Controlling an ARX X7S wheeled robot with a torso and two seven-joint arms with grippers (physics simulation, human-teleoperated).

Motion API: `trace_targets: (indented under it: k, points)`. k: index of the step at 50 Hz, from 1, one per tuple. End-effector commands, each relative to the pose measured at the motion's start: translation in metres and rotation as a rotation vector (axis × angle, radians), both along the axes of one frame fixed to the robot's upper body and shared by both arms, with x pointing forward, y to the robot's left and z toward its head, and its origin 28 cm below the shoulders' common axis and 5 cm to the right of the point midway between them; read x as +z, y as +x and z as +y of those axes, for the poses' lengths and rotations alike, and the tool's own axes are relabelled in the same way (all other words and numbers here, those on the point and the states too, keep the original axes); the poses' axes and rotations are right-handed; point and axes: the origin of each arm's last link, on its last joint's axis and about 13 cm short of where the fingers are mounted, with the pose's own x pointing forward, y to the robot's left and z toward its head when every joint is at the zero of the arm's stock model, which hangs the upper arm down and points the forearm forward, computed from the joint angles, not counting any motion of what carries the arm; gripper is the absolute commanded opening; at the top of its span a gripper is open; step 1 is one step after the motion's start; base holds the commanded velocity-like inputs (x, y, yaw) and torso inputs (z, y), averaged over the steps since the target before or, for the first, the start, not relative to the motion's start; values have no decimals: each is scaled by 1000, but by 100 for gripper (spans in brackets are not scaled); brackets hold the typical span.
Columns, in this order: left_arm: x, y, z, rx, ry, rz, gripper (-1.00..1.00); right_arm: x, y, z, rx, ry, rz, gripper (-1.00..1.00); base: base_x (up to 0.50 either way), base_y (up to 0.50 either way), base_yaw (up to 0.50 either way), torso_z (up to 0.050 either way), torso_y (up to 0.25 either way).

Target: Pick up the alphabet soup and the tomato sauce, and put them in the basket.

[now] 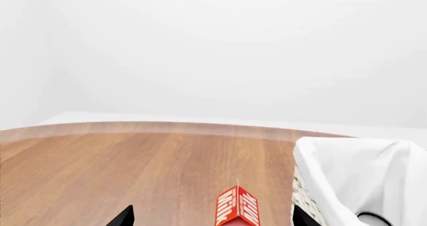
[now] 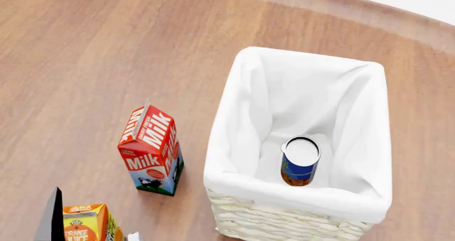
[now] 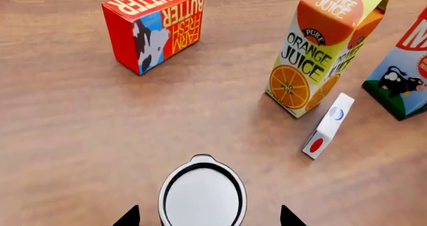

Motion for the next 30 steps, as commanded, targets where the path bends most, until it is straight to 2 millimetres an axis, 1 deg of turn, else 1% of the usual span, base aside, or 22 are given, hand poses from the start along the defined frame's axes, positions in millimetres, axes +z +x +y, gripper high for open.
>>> trace_targets:
  k: [1,16,30]
  points:
    - [4,5,1,-14,-44,-47,100,3,11,9,13,38,5,100,0,0,0,0,0]
    - [4,5,2,-12,-47,-49,100,-1,14,8,23,20,22,100,0,0,0,0,0]
    - [4,6,2,-12,-48,-49,100,-1,17,11,48,4,17,100,0,0,0,0,0]
